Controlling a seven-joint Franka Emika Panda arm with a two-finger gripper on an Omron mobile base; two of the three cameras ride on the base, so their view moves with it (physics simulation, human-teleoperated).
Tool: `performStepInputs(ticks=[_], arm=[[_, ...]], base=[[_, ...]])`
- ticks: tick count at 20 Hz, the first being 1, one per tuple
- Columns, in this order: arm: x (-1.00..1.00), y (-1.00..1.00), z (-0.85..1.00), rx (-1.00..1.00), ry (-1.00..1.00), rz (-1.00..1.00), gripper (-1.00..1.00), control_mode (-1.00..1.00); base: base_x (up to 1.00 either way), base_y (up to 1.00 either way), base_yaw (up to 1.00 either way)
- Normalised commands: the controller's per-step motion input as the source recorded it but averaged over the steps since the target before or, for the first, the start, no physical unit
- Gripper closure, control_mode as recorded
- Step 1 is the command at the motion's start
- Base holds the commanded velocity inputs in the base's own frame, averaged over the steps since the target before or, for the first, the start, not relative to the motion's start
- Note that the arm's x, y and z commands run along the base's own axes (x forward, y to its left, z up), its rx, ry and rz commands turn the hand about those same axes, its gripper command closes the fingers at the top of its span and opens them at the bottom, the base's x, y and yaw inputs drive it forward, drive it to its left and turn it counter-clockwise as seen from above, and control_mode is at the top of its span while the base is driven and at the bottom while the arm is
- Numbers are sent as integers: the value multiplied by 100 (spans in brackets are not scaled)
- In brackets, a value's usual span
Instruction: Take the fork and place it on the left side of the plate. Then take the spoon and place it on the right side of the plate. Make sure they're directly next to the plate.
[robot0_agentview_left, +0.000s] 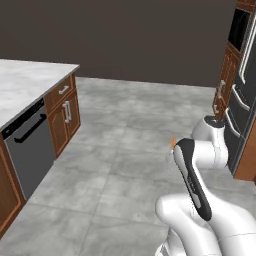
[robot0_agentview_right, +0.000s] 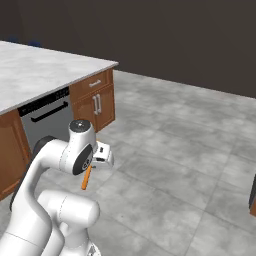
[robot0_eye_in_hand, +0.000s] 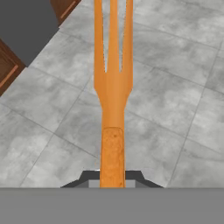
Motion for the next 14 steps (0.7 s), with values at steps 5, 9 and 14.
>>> performStepInputs(ticks=[5,9,14], arm=[[0,0,0,0,0,0,100,100],[0,0,0,0,0,0,100,100],[0,0,0,0,0,0,100,100]], base=[[100,0,0],[100,3,0],[100,4,0]])
